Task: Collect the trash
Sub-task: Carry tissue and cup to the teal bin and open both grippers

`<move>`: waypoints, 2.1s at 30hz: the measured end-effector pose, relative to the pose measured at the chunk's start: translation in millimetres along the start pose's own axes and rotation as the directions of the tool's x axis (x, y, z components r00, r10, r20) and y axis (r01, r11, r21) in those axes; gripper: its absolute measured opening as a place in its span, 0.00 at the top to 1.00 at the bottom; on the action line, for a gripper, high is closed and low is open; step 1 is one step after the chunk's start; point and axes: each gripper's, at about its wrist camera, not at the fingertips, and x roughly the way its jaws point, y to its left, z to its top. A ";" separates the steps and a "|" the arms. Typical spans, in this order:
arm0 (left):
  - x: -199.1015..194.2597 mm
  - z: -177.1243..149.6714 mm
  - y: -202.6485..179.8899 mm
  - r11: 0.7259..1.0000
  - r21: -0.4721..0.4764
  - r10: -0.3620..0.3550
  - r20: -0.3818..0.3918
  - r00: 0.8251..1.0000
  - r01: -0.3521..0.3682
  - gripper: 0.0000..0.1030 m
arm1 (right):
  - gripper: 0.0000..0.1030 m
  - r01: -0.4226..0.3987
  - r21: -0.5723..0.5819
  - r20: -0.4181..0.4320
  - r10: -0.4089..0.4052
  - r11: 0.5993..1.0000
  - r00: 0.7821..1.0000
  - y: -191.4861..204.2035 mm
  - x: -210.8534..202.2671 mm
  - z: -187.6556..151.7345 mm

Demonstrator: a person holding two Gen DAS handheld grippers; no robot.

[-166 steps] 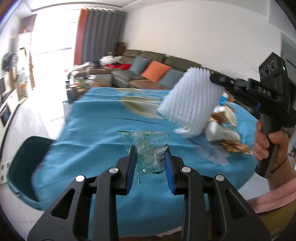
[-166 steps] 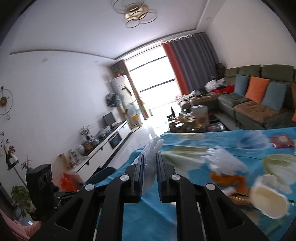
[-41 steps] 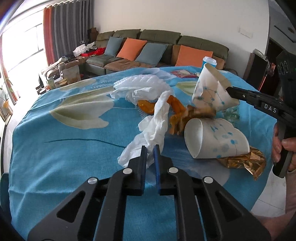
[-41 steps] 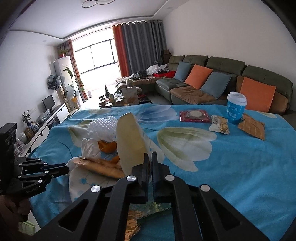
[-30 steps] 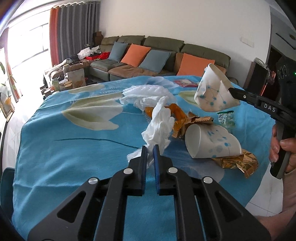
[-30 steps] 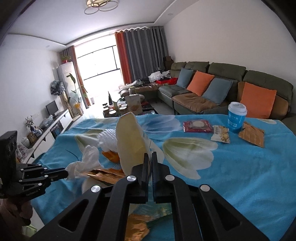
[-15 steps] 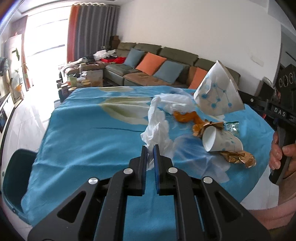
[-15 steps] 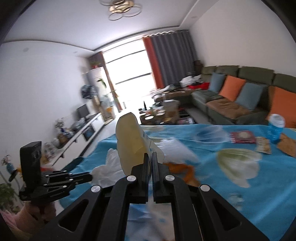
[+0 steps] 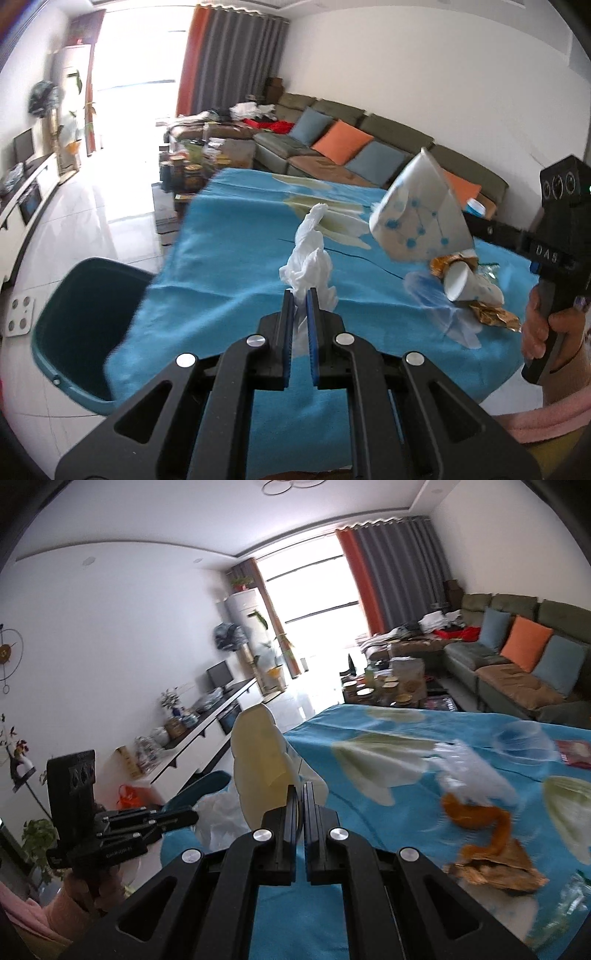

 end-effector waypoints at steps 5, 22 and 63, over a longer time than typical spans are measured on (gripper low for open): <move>-23.2 3.8 29.9 0.997 -0.045 0.071 0.044 0.996 -0.069 0.93 | 0.98 -0.059 -0.010 -0.031 0.059 0.998 0.998 16.4 21.8 3.8; -68.8 -3.1 133.2 0.931 -0.198 0.324 0.061 0.944 -0.307 0.93 | 0.98 -0.237 -0.081 -0.141 0.225 0.968 0.964 83.6 104.6 26.5; 18.2 -34.6 215.2 0.849 -0.362 0.354 -0.153 0.923 -0.386 0.92 | 0.95 -0.229 -0.088 -0.407 0.175 0.969 0.897 153.3 247.5 7.5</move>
